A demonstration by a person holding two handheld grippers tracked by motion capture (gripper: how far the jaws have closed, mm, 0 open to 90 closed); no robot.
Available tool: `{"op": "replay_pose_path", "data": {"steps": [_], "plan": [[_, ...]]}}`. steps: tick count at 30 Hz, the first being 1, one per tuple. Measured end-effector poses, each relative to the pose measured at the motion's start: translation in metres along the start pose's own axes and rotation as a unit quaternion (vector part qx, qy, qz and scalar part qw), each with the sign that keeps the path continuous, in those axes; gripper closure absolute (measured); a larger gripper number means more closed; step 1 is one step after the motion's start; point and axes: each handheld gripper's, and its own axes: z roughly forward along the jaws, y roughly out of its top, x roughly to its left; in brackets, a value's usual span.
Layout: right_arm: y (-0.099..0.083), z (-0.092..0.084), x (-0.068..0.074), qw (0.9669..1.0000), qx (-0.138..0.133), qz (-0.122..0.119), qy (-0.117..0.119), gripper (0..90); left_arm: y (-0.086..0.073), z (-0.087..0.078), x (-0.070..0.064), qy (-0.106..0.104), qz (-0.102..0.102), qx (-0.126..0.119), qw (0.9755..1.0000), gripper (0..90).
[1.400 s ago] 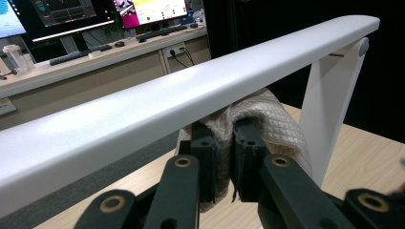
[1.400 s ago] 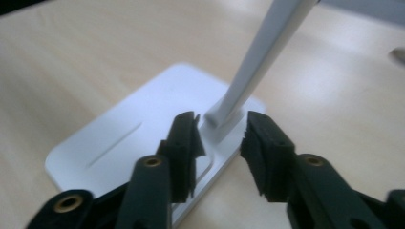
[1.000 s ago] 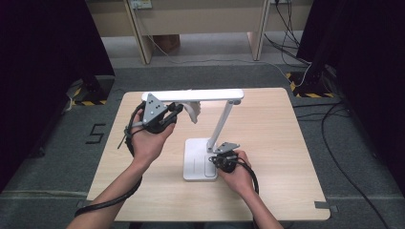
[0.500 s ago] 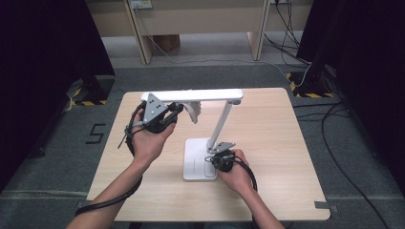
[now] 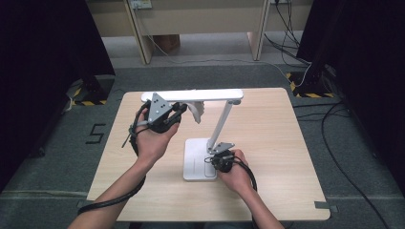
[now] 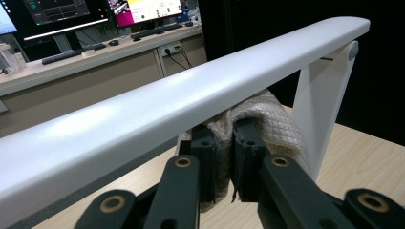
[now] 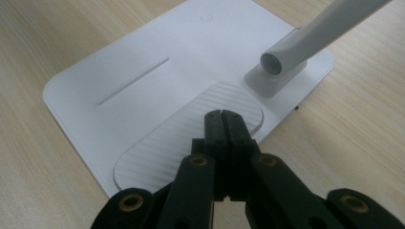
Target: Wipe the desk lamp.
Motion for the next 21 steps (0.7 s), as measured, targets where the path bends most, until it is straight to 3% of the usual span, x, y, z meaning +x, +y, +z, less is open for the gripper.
{"op": "replay_pose_path", "data": {"steps": [21], "plan": [[0.001, 0.000, 0.004, 0.9999, 0.001, -0.005, -0.010, 90.0, 0.006, 0.014, -0.017, -0.011, 0.005, -0.002, 0.9999, 81.3]]}}
